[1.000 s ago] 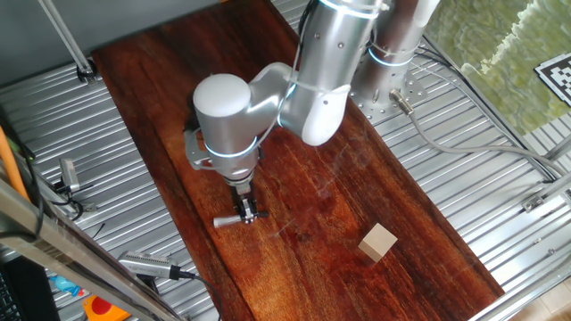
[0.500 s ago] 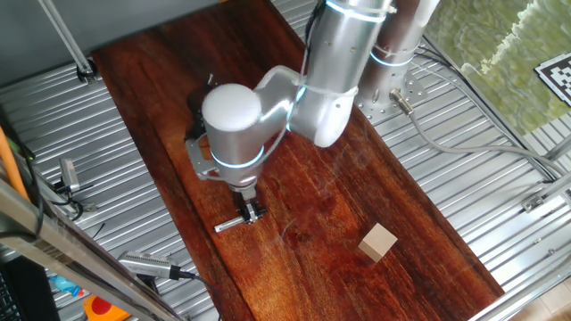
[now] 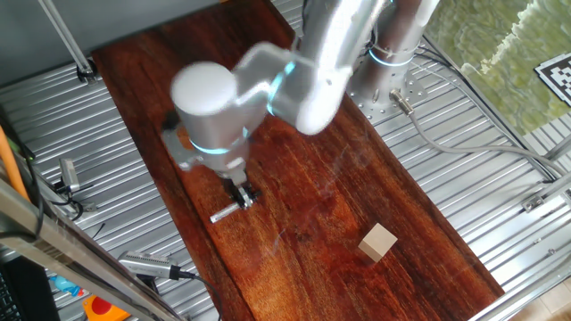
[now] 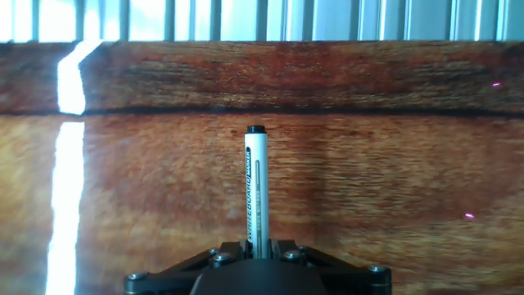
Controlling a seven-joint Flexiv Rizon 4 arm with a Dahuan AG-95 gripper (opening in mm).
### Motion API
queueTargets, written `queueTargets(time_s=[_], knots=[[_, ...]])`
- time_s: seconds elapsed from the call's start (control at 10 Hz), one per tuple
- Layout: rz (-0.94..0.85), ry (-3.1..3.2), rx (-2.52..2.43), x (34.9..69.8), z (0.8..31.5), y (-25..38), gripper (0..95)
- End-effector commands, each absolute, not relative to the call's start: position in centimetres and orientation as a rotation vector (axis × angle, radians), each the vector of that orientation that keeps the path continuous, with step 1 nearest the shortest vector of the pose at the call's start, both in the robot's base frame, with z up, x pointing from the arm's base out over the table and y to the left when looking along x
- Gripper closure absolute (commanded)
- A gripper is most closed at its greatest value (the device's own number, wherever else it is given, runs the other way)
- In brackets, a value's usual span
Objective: Put the pen into the pen holder
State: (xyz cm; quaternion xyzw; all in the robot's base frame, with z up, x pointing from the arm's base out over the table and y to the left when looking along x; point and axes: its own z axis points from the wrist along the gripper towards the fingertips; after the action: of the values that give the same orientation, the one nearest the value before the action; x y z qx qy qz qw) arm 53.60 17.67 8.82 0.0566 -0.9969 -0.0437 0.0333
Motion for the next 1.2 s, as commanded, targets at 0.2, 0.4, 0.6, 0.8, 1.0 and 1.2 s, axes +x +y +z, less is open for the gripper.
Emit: queueTargets(time_s=[0.2, 0.4, 0.6, 0.8, 1.0, 1.2], knots=[[-0.262, -2.914, 0.34, 52.6, 13.8, 15.1, 95.0], [-0.312, -2.847, 0.421, 51.4, 15.4, 12.6, 95.0], [-0.314, -2.813, 0.466, 49.7, 17.0, 10.0, 95.0], [-0.322, -2.801, 0.5, 48.6, 17.7, 8.4, 95.0], [-0.336, -2.789, 0.571, 47.2, 17.9, 6.0, 95.0], [-0.345, -2.785, 0.623, 46.2, 17.3, 3.8, 95.0]])
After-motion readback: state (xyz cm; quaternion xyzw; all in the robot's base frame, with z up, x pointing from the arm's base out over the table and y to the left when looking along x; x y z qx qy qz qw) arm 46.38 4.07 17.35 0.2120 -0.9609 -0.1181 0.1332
